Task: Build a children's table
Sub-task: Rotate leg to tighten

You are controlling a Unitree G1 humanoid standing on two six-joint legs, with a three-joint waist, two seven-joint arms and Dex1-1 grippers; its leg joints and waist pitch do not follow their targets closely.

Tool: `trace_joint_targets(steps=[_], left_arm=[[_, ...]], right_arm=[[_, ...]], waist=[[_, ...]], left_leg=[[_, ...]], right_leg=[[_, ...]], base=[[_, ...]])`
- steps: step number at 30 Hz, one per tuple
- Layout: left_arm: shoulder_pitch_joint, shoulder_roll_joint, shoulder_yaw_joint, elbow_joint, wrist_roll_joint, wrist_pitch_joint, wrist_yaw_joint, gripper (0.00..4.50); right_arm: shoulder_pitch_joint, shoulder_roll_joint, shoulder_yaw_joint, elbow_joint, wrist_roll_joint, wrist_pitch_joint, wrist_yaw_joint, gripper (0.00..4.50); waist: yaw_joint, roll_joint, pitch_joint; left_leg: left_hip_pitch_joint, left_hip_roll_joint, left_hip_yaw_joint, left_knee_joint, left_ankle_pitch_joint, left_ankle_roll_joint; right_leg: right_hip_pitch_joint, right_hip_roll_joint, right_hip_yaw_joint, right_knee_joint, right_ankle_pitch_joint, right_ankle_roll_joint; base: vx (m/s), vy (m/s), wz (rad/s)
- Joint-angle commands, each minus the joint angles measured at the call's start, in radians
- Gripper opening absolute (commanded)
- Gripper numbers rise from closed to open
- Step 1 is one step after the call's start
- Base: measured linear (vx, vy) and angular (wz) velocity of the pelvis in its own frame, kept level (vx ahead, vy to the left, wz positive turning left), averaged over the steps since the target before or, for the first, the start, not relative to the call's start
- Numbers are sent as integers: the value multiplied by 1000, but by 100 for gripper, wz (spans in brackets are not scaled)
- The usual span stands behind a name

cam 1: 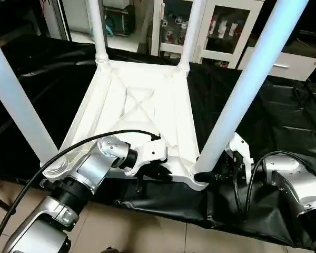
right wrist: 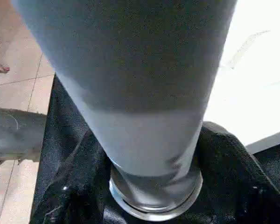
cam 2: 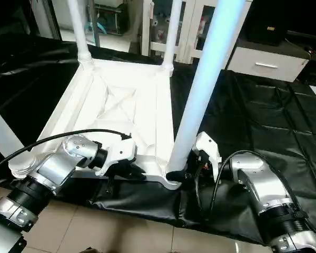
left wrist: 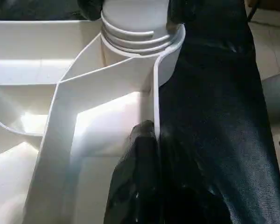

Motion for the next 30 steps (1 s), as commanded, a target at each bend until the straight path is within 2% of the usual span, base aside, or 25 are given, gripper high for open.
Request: trace_joint_targets(steps=[1, 3, 5, 6, 7, 8, 9, 10, 11, 12, 13, 14, 16, 17, 18, 19, 20, 21, 22, 23, 24, 25, 26, 28, 30], left_arm=[[-2, -5, -36, 12, 19, 7, -18, 0], [-1, -12, -31, 16, 20, 10, -5, 0], [-7, -24, -21, 32, 26, 19, 30, 0], [-10, -30, -17, 39, 29, 22, 45, 0], [-39, -72, 19, 100, 43, 54, 163, 0], [-60, -102, 44, 142, 51, 76, 244, 0], [-60, -102, 44, 142, 51, 76, 244, 0], [-73, -121, 59, 168, 55, 89, 295, 0], [-92, -150, 85, 203, 52, 114, 364, 0], [-110, -176, 108, 234, 48, 139, 426, 0], [-127, -200, 128, 264, 45, 156, 482, 0], [-147, -225, 146, 298, 42, 170, 541, 0], [-181, -263, 164, 357, 49, 171, 639, 0], [-195, -279, 171, 382, 53, 166, 679, 0], [-238, -325, 195, 451, 54, 139, 779, 0], [-254, -343, 204, 473, 51, 125, 811, 0], [-271, -360, 213, 496, 48, 112, 843, 0], [-284, -372, 220, 512, 47, 102, 868, 0], [-304, -385, 225, 533, 49, 84, 900, 0], [-318, -391, 227, 549, 53, 73, 912, 0], [-325, -394, 228, 558, 53, 67, 917, 0], [-328, -394, 228, 563, 55, 63, 918, 0], [-328, -394, 228, 563, 55, 63, 918, 0], [-328, -380, 223, 572, 62, 47, 913, 0], [-333, -374, 217, 596, 71, 21, 906, 0]], right_arm=[[10, -4, 16, 27, -16, 9, 17, 232], [11, 10, 18, 56, -51, -7, -44, 231], [6, 28, 12, 96, -86, -15, -125, 228], [4, 33, 10, 109, -95, -14, -149, 226], [-7, 67, -16, 160, -119, 18, -275, 223], [-13, 94, -39, 181, -120, 46, -350, 221], [-13, 94, -39, 181, -120, 46, -350, 221], [-16, 112, -55, 192, -118, 63, -395, 220], [-21, 138, -72, 199, -126, 77, -466, 216], [-27, 168, -89, 207, -134, 87, -541, 213], [-34, 196, -102, 217, -143, 96, -609, 213], [-45, 226, -110, 235, -162, 92, -690, 211], [-70, 285, -121, 279, -182, 84, -819, 209], [-81, 310, -124, 298, -187, 80, -864, 208], [-115, 383, -124, 346, -201, 65, -967, 208], [-130, 414, -122, 365, -209, 57, -1013, 207], [-145, 445, -118, 383, -217, 47, -1052, 206], [-157, 468, -114, 397, -222, 35, -1074, 206], [-178, 500, -111, 420, -228, 13, -1101, 206], [-192, 517, -112, 435, -235, -4, -1114, 206], [-199, 525, -114, 443, -239, -13, -1121, 206], [-203, 527, -113, 446, -244, -21, -1121, 206], [-203, 527, -113, 446, -244, -21, -1121, 206], [-204, 529, -122, 444, -229, -52, -1099, 206], [-204, 531, -136, 446, -224, -71, -1091, 206]], waist=[[-2, 3, -69], [-3, 2, -68], [-6, 4, -64], [-12, 4, -60], [-20, 8, -52], [-32, 5, -45], [-33, 6, -49], [-45, 1, -51], [-54, 3, -50], [-57, 7, -51], [-61, 9, -53], [-71, 12, -53], [-87, 18, -54], [-96, 20, -54], [-99, 33, -52], [-109, 38, -49], [-119, 41, -48], [-120, 44, -44], [-123, 51, -42], [-126, 47, -41], [-131, 43, -38], [-136, 43, -39], [-137, 45, -39], [-137, 52, -40], [-137, 52, -39]], left_leg=[[12, 36, -11, -79, -215, 53], [11, 36, -11, -80, -219, 47], [11, 35, -12, -84, -259, 34], [13, 35, -14, -88, -304, 20], [17, 33, -17, -91, -376, 0], [27, 27, -21, -89, -464, -25], [37, 25, -28, -87, -492, -37], [33, 24, -36, -86, -513, -40], [24, 24, -42, -89, -509, -37], [22, 23, -45, -89, -507, -39], [23, 23, -52, -91, -520, -38], [15, 20, -56, -90, -517, -34], [15, 22, -63, -90, -535, -34], [15, 24, -68, -92, -558, -30], [20, 25, -69, -94, -576, -29], [24, 27, -70, -97, -606, -28], [23, 36, -81, -108, -668, -30], [20, 42, -81, -116, -695, -27], [19, 51, -81, -131, -741, -31], [32, 42, -72, -124, -750, -29], [40, 31, -67, -113, -739, -25], [50, 17, -65, -91, -689, -17], [43, 14, -66, -84, -646, -9], [31, 22, -71, -91, -638, -7], [26, 29, -75, -100, -659, -13]], right_leg=[[51, -20, 29, -43, -198, -252], [50, -20, 29, -44, -206, -249], [48, -19, 28, -51, -257, -236], [46, -19, 27, -58, -317, -217], [40, -18, 25, -69, -412, -192], [30, -14, 16, -87, -552, -146], [29, -17, 9, -94, -604, -123], [34, -18, 1, -104, -657, -84], [40, -20, -4, -109, -663, -68], [41, -20, -6, -110, -661, -64], [45, -21, -17, -117, -662, -57], [50, -22, -27, -122, -656, -52], [54, -24, -44, -131, -641, -53], [61, -24, -59, -139, -633, -48], [59, -25, -62, -140, -614, -55], [55, -24, -70, -146, -603, -61], [74, -19, -87, -141, -562, -58], [79, -19, -85, -132, -533, -64], [85, -15, -77, -112, -471, -79], [70, -19, -72, -122, -484, -90], [60, -23, -80, -138, -533, -86], [56, -33, -98, -164, -633, -59], [65, -38, -111, -178, -686, -26], [76, -39, -114, -169, -664, -15], [77, -42, -109, -157, -633, -23]], base=[[0, 0, 0], [0, 0, 0], [0, 0, 0], [0, 0, 0], [0, 0, 0], [0, 0, 0], [-59, 3, -2], [-74, 14, -6], [-74, 14, -6], [-63, 23, -12], [-53, 24, -14], [-53, 24, -14], [-26, 11, -6], [0, 0, 0], [0, 0, 0], [0, 0, 0], [0, 0, 0], [0, 0, 0], [0, 0, 0], [0, 0, 0], [0, 0, 0], [0, 0, 0], [0, 0, 0], [0, 0, 0], [0, 0, 0]])
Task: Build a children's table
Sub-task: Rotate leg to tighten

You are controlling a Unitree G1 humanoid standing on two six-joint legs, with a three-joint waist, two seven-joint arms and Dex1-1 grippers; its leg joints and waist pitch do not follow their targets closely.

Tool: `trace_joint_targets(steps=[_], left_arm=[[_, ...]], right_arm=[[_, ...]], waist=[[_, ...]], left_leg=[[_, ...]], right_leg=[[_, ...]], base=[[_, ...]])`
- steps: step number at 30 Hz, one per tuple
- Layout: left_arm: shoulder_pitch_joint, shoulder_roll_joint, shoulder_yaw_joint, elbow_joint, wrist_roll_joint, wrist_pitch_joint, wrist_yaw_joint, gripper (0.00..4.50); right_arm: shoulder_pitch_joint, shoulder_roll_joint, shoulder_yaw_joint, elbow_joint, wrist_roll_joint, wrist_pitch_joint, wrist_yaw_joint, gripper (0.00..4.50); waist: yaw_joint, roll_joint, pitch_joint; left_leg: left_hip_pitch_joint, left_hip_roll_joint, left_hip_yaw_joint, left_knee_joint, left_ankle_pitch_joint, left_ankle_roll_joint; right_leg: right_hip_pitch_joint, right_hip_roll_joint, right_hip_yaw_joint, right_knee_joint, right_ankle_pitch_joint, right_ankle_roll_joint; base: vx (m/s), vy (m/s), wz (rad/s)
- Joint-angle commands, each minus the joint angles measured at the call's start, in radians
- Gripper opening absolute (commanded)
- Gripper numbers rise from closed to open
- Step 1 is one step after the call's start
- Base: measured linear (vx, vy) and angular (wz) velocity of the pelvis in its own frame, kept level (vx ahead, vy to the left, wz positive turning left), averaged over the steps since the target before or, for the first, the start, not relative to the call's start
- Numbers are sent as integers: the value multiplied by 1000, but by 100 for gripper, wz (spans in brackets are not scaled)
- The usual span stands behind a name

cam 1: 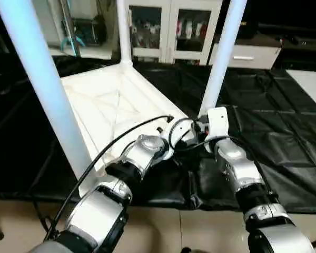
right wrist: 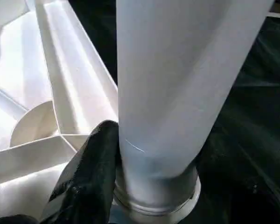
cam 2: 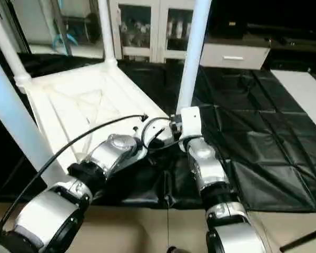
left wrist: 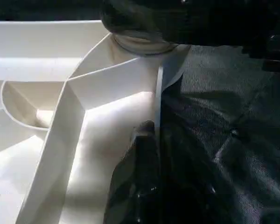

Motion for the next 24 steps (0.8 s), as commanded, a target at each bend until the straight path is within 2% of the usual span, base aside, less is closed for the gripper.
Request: trace_joint_targets(steps=[1, 2, 5, 7, 9, 10, 11, 12, 13, 14, 15, 16, 17, 18, 19, 20, 22, 24], left_arm=[[-65, 32, 37, 16, 27, -77, 127, 0], [-65, 33, 36, 19, 28, -85, 123, 0], [-70, 34, 31, 38, 34, -130, 107, 0], [-72, 35, 19, 47, 41, -165, 78, 0], [-72, 34, 9, 52, 44, -206, 49, 0], [-72, 33, 8, 53, 44, -210, 46, 0], [-73, 30, 5, 59, 44, -235, 35, 0], [-76, 24, 0, 68, 46, -270, 22, 0], [-76, 24, 0, 68, 46, -270, 22, 0], [-79, 17, -3, 74, 48, -298, 13, 0], [-79, 16, -3, 75, 48, -301, 13, 0], [-79, 16, -3, 75, 48, -301, 13, 0], [-92, 1, 3, 103, 50, -365, 18, 0], [-92, 0, 4, 104, 50, -368, 18, 0], [-100, -9, 5, 121, 52, -422, 17, 0], [-101, -11, 5, 123, 52, -431, 16, 0], [-108, -17, 1, 135, 66, -516, 50, 0], [-113, -19, 5, 142, 76, -535, 92, 0]], right_arm=[[47, 45, 46, 24, -5, -1, 57, 206], [50, 42, 44, 18, -1, -7, 63, 206], [67, 26, 34, -11, 18, -27, 109, 206], [104, -3, 5, -87, 48, -22, 136, 274], [151, -38, -4, -183, 56, -10, 149, 276], [160, -44, -2, -201, 55, -8, 154, 283], [179, -56, -5, -236, 53, -3, 154, 297], [208, -73, -11, -289, 53, 8, 154, 311], [208, -73, -11, -289, 53, 8, 154, 317], [233, -87, -17, -333, 49, 16, 145, 322], [235, -88, -18, -337, 48, 17, 144, 329], [235, -88, -18, -337, 48, 17, 144, 353], [282, -101, -31, -413, 40, 47, 135, 361], [283, -102, -31, -416, 39, 49, 135, 361], [316, -108, -35, -462, 33, 73, 128, 365], [320, -109, -35, -469, 33, 76, 128, 365], [354, -110, -34, -502, 29, 97, 118, 365], [368, -109, -28, -517, 31, 107, 114, 365]], waist=[[-11, -6, -50], [-13, -11, -51], [-13, -10, -50], [-7, -11, -50], [-11, -8, -53], [-13, -7, -64], [-13, -10, -68], [-7, -9, -77], [-2, -9, -79], [6, -14, -79], [11, -19, -77], [17, -23, -71], [18, -24, -70], [26, -23, -75], [42, -24, -86], [52, -17, -85], [61, -20, -85], [69, -20, -88]], left_leg=[[24, 21, -14, -86, -659, -15], [24, 17, -13, -81, -640, -16], [17, 16, -14, -83, -624, -10], [21, 16, -12, -82, -621, -4], [-2, 16, -20, -89, -590, -7], [-20, 19, -23, -92, -547, -7], [-25, 21, -22, -93, -520, -4], [-25, 22, -16, -88, -445, 12], [-26, 21, -10, -86, -398, 26], [-34, 19, 6, -81, -302, 73], [-32, 18, 13, -80, -303, 85], [-22, 16, 21, -76, -339, 94], [-21, 14, 24, -73, -350, 93], [-21, 11, 27, -69, -321, 94], [-21, 15, 28, -67, -247, 105], [-19, 16, 34, -66, -198, 126], [-23, 15, 38, -63, -173, 151], [-27, 15, 38, -60, -157, 157]], right_leg=[[22, -22, 5, -87, -630, -41], [19, -25, 5, -90, -638, -46], [21, -26, 4, -91, -642, -44], [16, -26, 10, -92, -633, -50], [34, -28, 12, -82, -625, -37], [43, -34, 25, -67, -573, -52], [42, -35, 32, -59, -532, -69], [35, -35, 47, -47, -425, -123], [31, -32, 55, -44, -362, -150], [27, -25, 66, -25, -261, -205], [23, -23, 68, -30, -286, -203], [6, -23, 72, -36, -382, -193], [4, -23, 74, -39, -426, -184], [3, -21, 80, -42, -446, -160], [4, -17, 90, -25, -357, -170], [0, -10, 94, -18, -276, -190], [3, -10, 96, -10, -246, -208], [5, -9, 99, -1, -231, -211]], base=[[0, 0, 0], [0, 0, 0], [0, 0, 0], [0, 0, 0], [0, 0, 0], [0, 0, 0], [0, 0, 0], [0, 0, 0], [0, 0, 0], [0, 0, 0], [0, 0, 0], [0, 0, 0], [0, 0, 0], [0, 0, 0], [64, -35, 8], [64, -35, 8], [29, -15, 5], [0, 0, 0]])
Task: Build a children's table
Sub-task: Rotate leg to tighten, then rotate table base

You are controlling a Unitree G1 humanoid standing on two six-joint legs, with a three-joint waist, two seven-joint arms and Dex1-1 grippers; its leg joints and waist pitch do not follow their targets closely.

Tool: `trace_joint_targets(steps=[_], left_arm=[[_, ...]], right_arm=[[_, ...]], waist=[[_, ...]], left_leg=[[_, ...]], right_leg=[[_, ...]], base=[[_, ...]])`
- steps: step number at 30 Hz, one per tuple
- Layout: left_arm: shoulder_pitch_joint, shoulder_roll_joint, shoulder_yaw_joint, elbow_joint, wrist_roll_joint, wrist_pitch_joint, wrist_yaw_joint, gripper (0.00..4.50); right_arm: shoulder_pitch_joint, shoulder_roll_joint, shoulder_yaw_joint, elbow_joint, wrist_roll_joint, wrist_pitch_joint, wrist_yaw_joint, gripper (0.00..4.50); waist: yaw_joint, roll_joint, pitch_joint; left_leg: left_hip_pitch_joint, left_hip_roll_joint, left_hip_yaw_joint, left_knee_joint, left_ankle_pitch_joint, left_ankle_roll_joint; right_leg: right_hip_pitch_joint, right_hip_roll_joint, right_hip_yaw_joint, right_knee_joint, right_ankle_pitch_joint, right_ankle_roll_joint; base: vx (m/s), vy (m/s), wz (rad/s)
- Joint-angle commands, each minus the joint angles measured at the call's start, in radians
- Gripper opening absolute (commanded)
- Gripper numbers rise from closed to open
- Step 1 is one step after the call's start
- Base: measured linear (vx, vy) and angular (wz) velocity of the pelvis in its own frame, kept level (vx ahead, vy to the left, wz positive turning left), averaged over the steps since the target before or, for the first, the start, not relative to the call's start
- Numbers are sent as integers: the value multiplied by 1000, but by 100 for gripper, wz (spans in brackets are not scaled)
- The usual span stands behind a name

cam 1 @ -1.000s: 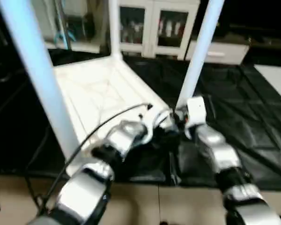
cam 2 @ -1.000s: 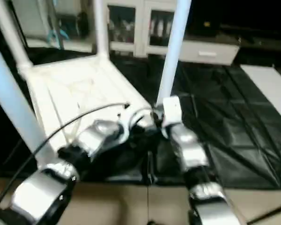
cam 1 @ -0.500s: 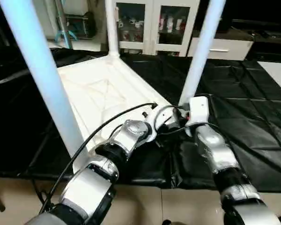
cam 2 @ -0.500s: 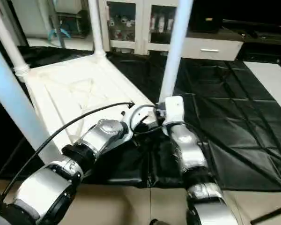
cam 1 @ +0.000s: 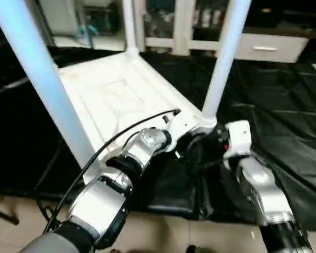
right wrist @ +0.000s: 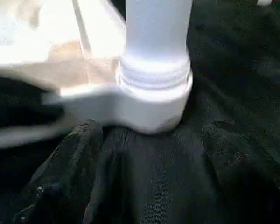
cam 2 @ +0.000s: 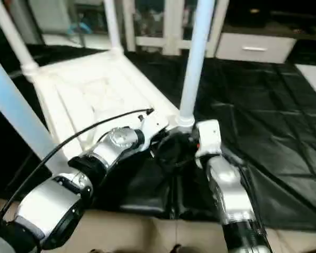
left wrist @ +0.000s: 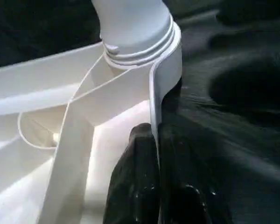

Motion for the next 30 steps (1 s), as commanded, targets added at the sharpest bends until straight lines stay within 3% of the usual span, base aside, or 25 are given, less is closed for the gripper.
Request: trace_joint_targets(steps=[1, 5, 6, 7, 10, 13, 18, 20, 23, 25, 26, 27, 30], left_arm=[[-34, -15, 37, -39, -27, -146, 78, 0], [-39, -11, 68, -24, -49, -145, 56, 0], [-39, -11, 69, -22, -49, -146, 55, 46], [-38, -10, 86, -13, -59, -136, 40, 58], [-24, -4, 82, -8, -54, -138, 15, 73], [-19, 0, 80, -5, -51, -142, 16, 100], [-21, 12, 100, -11, -62, -116, -15, 137], [-7, 38, 93, -48, -74, -76, -116, 139], [60, 106, 34, -169, -68, 61, -325, 166], [157, 186, -35, -355, -60, 171, -478, 183], [180, 200, -40, -402, -71, 196, -500, 183], [203, 213, -39, -457, -87, 235, -510, 183], [258, 249, -44, -580, -106, 311, -521, 183]], right_arm=[[14, -4, 0, -37, -1, 20, -8, 365], [24, 3, 6, -57, -6, 38, -9, 365], [25, 3, 6, -59, -6, 40, -9, 368], [26, 7, 8, -67, -8, 53, -10, 368], [18, 10, 21, -53, -14, 55, -4, 368], [15, 11, 25, -50, -16, 56, -4, 368], [11, 11, 26, -58, -20, 63, -4, 368], [15, -2, 21, -70, -15, 56, 14, 368], [33, -40, 24, -125, 33, 71, 110, 368], [66, -95, 38, -210, 98, 116, 245, 368], [77, -112, 41, -233, 115, 125, 278, 368], [95, -147, 52, -272, 140, 138, 338, 368], [157, -261, 73, -378, 201, 168, 497, 368]], waist=[[5, -32, -85], [12, -33, -83], [13, -32, -82], [14, -39, -80], [22, -32, -80], [23, -43, -81], [27, -44, -80], [31, -42, -81], [33, -44, -80], [37, -44, -78], [34, -38, -79], [36, -35, -80], [43, -43, -73]], left_leg=[[0, 20, 3, -60, -160, 145], [-1, 20, 6, -60, -145, 155], [0, 20, 6, -61, -156, 151], [0, 19, 7, -63, -170, 145], [9, 25, 7, -66, -183, 130], [10, 24, 11, -66, -203, 119], [9, 22, 13, -66, -192, 115], [8, 23, 13, -66, -178, 117], [8, 26, 13, -65, -158, 124], [5, 32, 12, -64, -132, 156], [10, 34, 15, -63, -130, 161], [15, 36, 16, -62, -134, 156], [15, 41, 18, -67, -197, 127]], right_leg=[[65, -11, 34, -50, -252, -200], [62, -9, 35, -48, -248, -201], [62, -8, 36, -50, -270, -193], [62, -7, 37, -53, -295, -184], [52, -5, 41, -52, -276, -197], [54, -4, 45, -49, -258, -193], [55, -7, 47, -49, -265, -186], [57, -9, 48, -46, -256, -193], [60, -9, 49, -39, -223, -207], [68, -10, 52, -29, -179, -228], [61, -9, 54, -28, -170, -239], [59, -9, 54, -29, -171, -244], [61, -5, 57, -33, -217, -233]], base=[[0, 0, 0], [0, 0, 0], [0, 0, 0], [0, 0, 0], [0, 0, 0], [0, 0, 0], [0, 0, 0], [0, 0, 0], [0, 0, 0], [0, 0, 0], [0, 0, 0], [0, 0, 0], [0, 0, 0]])
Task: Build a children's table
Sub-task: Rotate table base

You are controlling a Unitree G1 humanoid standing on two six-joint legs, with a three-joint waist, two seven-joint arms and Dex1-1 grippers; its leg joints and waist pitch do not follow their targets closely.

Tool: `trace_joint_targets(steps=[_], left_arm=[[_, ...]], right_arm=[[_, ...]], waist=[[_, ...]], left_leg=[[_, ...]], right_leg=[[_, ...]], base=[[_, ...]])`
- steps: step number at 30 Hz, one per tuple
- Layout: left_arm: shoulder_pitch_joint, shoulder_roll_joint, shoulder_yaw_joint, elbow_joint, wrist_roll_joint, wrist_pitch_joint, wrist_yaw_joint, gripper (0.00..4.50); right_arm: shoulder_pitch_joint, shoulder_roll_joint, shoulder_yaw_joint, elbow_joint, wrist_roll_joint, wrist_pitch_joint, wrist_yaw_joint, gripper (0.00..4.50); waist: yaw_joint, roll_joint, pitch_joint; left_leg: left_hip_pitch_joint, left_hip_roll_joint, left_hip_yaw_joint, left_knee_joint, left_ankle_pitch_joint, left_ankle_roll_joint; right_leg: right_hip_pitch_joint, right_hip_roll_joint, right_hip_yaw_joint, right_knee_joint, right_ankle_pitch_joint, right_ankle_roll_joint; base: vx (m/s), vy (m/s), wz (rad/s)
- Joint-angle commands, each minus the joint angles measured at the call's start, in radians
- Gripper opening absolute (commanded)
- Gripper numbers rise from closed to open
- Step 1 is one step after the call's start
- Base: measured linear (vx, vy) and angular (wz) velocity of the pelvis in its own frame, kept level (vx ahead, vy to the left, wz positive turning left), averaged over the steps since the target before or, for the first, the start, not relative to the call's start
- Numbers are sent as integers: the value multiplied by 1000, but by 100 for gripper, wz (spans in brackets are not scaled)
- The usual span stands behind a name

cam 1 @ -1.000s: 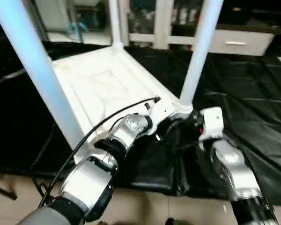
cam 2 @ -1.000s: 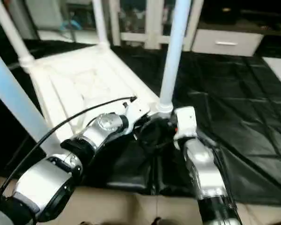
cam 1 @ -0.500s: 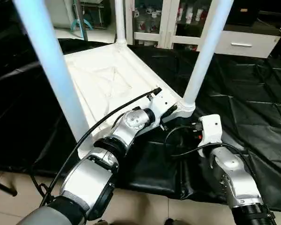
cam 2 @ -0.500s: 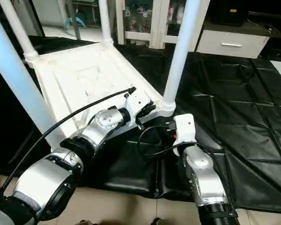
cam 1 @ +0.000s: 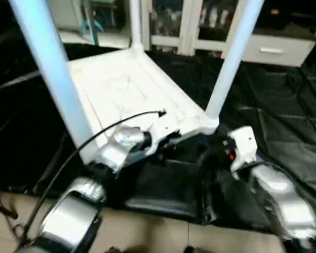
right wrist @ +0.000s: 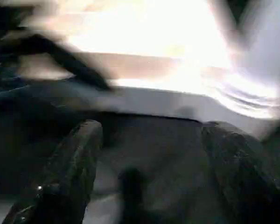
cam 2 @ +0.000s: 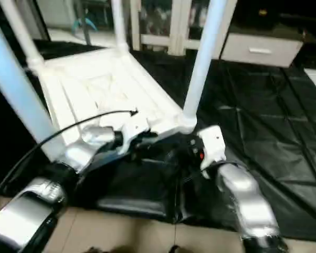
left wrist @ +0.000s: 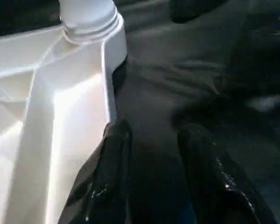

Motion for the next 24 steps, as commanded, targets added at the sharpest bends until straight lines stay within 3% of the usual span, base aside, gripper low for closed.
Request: trace_joint_targets(steps=[1, 2, 4, 5, 8, 10, 12, 14, 18, 23, 24], left_arm=[[25, 21, -28, -49, 3, 59, -29, 183], [33, 30, -34, -67, 8, 68, -38, 183], [53, 45, -41, -122, 17, 105, -55, 183], [88, 67, -56, -217, 31, 161, -74, 183], [96, 62, -51, -262, 26, 197, -52, 183], [89, 63, -53, -282, 26, 229, -38, 183], [85, 74, -64, -284, 40, 237, -40, 183], [77, 87, -78, -275, 78, 235, -18, 183], [45, 67, -62, -215, 137, 257, 121, 183], [-38, 41, -94, -54, 217, 216, 280, 183], [-57, 29, -92, -21, 222, 196, 314, 183]], right_arm=[[23, -43, 6, -58, 42, 29, 90, 368], [35, -64, 8, -72, 48, 33, 113, 368], [49, -88, 7, -90, 57, 42, 138, 368], [72, -131, 0, -125, 78, 64, 184, 368], [77, -144, -10, -136, 80, 70, 183, 368], [75, -150, -11, -140, 82, 78, 178, 368], [75, -151, -9, -144, 82, 80, 178, 368], [75, -148, -6, -150, 78, 81, 175, 368], [84, -148, -3, -166, 81, 84, 168, 368], [92, -146, -1, -160, 74, 78, 163, 368], [91, -145, -2, -158, 73, 76, 161, 368]], waist=[[4, -17, -71], [4, -17, -68], [5, -20, -67], [5, -22, -67], [1, -18, -62], [0, -22, -61], [-1, -19, -61], [-5, -19, -62], [-6, -19, -65], [-9, -27, -65], [-8, -25, -66]], left_leg=[[15, 33, -4, -76, -223, 109], [15, 31, -4, -78, -248, 89], [14, 33, -6, -80, -268, 66], [16, 36, -8, -84, -277, 51], [17, 29, -7, -84, -310, 32], [17, 28, -9, -85, -324, 25], [17, 26, -11, -84, -331, 22], [14, 23, -13, -84, -334, 21], [13, 21, -13, -80, -320, 21], [5, 17, -15, -78, -315, 33], [7, 13, -16, -75, -321, 34]], right_leg=[[65, -14, 36, -43, -262, -222], [59, -12, 38, -51, -317, -202], [60, -13, 42, -55, -362, -181], [61, -12, 45, -55, -374, -172], [49, -5, 49, -66, -443, -145], [48, -5, 49, -71, -477, -127], [46, -4, 48, -75, -504, -110], [45, -1, 45, -79, -526, -83], [45, 2, 43, -77, -502, -81], [48, 3, 39, -83, -529, -61], [46, 3, 35, -86, -550, -48]], base=[[0, 0, 0], [0, 0, 0], [0, 0, 0], [0, 0, 0], [0, 0, 0], [0, 0, 0], [0, 0, 0], [0, 0, 0], [0, 0, 0], [0, 0, 0], [0, 0, 0]])
